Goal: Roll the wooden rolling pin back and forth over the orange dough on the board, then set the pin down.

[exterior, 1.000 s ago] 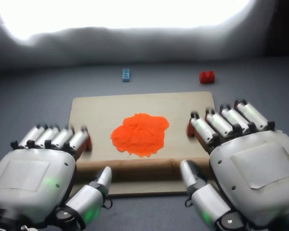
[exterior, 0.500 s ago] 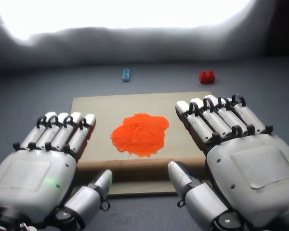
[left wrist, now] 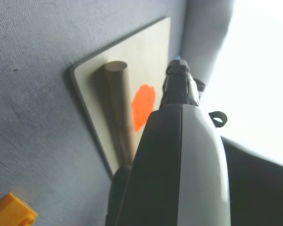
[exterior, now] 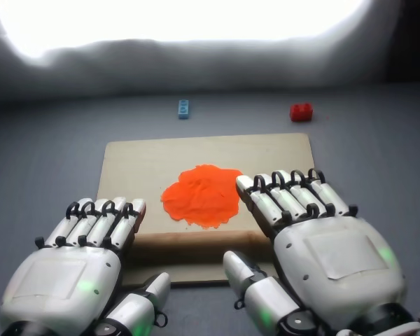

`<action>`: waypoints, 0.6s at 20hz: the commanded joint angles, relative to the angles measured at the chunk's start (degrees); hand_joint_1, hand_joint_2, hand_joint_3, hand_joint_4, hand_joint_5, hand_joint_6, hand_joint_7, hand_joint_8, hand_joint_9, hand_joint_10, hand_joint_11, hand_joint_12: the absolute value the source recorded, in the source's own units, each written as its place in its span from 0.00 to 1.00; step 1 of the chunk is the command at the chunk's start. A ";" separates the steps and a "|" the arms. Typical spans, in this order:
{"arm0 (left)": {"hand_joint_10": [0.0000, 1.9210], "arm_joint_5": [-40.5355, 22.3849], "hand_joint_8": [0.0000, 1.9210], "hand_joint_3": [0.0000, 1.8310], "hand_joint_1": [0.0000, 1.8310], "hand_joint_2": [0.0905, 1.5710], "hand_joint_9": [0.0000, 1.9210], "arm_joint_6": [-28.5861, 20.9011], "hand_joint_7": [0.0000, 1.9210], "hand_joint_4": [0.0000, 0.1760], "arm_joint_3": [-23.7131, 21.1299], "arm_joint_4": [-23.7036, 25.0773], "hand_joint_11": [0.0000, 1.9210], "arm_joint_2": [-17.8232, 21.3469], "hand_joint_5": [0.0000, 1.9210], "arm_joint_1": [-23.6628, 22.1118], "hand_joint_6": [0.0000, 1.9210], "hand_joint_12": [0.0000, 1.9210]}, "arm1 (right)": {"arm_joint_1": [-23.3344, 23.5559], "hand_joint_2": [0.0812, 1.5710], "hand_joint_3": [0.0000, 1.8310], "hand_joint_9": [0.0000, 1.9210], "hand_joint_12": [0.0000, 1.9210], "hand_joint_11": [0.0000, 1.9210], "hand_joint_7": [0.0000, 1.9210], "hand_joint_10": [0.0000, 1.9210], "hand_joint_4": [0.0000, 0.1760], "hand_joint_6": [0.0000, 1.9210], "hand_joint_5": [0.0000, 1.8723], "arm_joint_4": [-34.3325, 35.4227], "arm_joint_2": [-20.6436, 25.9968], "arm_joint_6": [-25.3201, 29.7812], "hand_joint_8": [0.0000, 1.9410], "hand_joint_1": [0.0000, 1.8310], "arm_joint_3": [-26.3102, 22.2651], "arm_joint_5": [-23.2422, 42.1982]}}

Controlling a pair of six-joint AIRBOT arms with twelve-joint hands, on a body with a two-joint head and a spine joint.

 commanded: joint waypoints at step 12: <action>0.00 -4.38 0.00 0.03 0.00 0.91 0.00 -2.63 0.00 0.00 4.06 4.03 0.00 -2.99 0.00 0.65 0.00 0.00 | -4.31 0.98 0.00 0.07 0.23 0.00 0.08 0.00 0.00 0.00 0.09 -9.65 -7.94 0.71 0.00 0.00 8.89 -6.29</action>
